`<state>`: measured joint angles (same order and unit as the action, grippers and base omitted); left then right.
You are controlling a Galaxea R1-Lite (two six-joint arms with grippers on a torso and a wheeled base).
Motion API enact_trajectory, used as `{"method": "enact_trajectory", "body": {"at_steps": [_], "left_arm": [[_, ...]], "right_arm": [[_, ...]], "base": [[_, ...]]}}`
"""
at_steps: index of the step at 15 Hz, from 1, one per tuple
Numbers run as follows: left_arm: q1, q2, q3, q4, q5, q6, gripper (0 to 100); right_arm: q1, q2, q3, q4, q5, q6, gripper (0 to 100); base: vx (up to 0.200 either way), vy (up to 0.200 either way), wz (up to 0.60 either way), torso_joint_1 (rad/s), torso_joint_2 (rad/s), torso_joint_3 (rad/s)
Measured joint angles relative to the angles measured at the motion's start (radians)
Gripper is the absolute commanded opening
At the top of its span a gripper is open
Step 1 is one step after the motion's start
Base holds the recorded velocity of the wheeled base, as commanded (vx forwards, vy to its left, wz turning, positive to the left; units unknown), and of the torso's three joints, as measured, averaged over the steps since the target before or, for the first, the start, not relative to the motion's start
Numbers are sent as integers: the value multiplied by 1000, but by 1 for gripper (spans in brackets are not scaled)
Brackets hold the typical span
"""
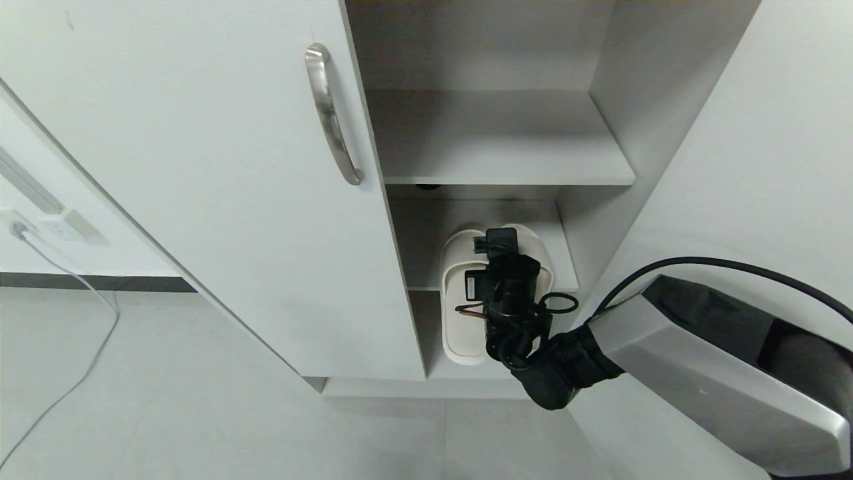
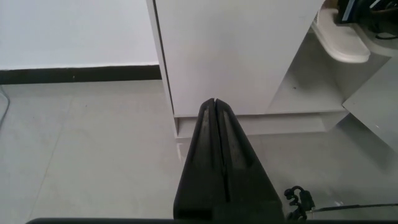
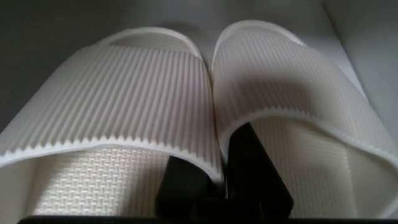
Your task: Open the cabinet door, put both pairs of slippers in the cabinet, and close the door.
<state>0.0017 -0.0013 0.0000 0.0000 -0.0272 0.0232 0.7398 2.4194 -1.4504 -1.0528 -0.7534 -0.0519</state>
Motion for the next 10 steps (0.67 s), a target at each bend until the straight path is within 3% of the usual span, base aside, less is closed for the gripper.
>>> {"method": "enact_trajectory", "body": {"at_steps": [10], "left_arm": [[0,0,0,0,0,-5,0]], "right_arm": [[-74,113,-458,312,5,0,0]], "base": [[0,0,0,0,0,0]]}}
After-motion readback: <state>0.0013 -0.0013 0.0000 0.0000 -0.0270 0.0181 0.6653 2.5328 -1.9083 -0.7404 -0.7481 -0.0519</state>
